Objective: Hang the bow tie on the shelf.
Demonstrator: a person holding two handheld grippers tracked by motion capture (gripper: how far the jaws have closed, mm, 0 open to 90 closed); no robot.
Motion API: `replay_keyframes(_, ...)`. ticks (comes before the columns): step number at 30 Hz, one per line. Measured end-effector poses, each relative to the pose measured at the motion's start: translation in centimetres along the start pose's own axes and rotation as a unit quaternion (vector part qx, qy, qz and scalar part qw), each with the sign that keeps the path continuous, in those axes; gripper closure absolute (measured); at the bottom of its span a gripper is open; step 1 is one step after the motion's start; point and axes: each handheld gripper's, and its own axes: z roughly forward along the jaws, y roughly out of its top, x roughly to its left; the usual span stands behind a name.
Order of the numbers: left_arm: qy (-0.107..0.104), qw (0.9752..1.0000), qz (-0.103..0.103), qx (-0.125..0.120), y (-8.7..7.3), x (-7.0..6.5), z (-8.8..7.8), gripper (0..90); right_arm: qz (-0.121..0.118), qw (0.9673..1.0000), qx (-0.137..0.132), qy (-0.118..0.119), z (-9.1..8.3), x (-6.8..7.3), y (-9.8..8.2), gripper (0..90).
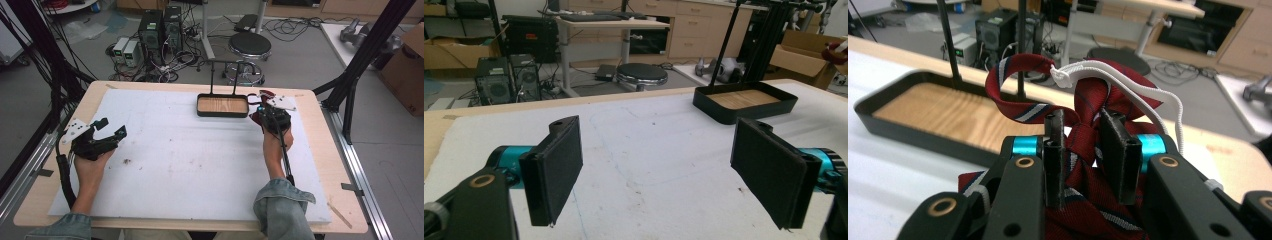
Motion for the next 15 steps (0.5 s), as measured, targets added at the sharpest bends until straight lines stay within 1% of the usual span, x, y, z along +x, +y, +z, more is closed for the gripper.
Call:
replay_keyframes(1,0.0,1.0,0.0,0.0,0.0,0.0,0.0,20.9,0.0,1.0,0.0,0.0,0.0,0.0,0.0,72.7)
replay_keyframes(3,0.001,1.0,0.0,-0.001,0.0,0.0,0.0,20.9,-0.004,1.0,-0.007,-0.001,0.0,0.1,0.7,72.7)
replay_keyframes(6,0.0,1.0,-0.001,-0.003,0.0,0.0,-0.1,20.9,-0.003,0.9998,-0.02,-0.004,0.1,0.1,1.8,72.7)
replay_keyframes(9,-0.002,1.0,-0.004,-0.002,0.0,0.2,-0.1,20.9,0.006,0.9994,-0.032,-0.009,0.0,0.0,2.7,72.8)
replay_keyframes(10,-0.002,1.0,-0.004,-0.002,0.0,0.1,-0.1,20.9,0.011,0.9993,-0.035,-0.007,-0.1,-0.1,2.9,72.7)
replay_keyframes(12,-0.003,1.0,-0.003,-0.001,0.0,0.1,-0.1,21.0,0.02,0.9982,-0.057,-0.007,-0.2,-0.4,3.4,72.7)
replay_keyframes(13,-0.003,1.0,-0.001,0.0,0.0,0.1,-0.1,21.0,0.023,0.998,-0.059,-0.007,-0.2,-0.5,3.4,72.7)
replay_keyframes(14,-0.003,1.0,0.0,-0.002,0.0,0.0,0.0,20.9,0.029,0.998,-0.055,-0.007,-0.1,-0.6,3.6,72.7)
replay_keyframes(15,-0.002,1.0,0.001,-0.002,0.0,0.0,0.0,20.9,0.03,0.9983,-0.05,-0.007,0.1,-0.7,3.7,72.7)
